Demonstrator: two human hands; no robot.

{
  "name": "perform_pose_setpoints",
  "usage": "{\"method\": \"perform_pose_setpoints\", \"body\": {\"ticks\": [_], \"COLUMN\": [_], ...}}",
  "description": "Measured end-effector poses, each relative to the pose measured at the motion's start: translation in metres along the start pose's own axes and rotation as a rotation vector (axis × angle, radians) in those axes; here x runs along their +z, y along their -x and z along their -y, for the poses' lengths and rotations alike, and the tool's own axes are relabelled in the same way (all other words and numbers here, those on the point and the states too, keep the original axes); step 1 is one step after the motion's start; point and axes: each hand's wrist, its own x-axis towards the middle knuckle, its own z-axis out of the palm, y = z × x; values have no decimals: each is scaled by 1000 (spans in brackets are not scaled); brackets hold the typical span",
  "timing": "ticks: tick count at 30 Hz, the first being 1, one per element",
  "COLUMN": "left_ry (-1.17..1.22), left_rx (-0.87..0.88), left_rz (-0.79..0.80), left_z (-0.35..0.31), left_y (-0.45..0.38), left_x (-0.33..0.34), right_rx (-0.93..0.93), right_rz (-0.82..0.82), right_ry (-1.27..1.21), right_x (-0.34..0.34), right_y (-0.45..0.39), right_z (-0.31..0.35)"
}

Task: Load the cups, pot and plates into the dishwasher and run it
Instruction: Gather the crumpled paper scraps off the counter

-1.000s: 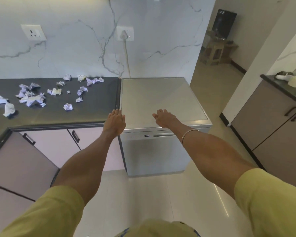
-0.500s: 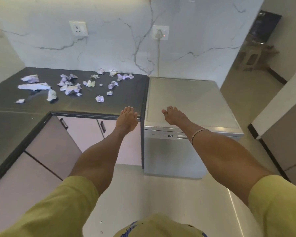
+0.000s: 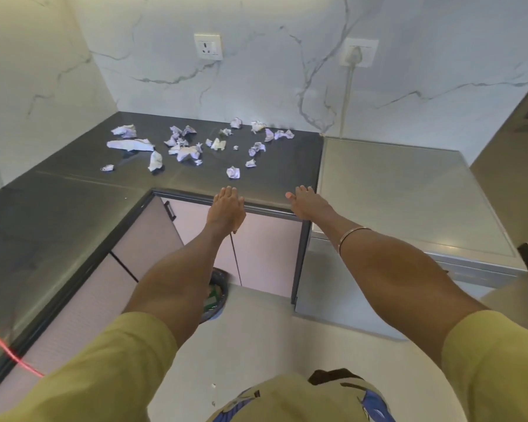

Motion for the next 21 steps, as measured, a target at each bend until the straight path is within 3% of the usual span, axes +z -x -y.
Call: {"method": "perform_pose_setpoints", "body": {"ticks": [10, 21], "left_ry": [70, 85], "left_rx": [-182, -328], "left_rz": [15, -74], "left_z": [53, 49], "left_y": [-41, -125], "left_x": [16, 18], "right_rx": [-102, -198], "right_rz": [35, -5], "right_ry": [-38, -107], "right_x": [12, 8], "right_y": [-89, -188], "right_z": [37, 46]}}
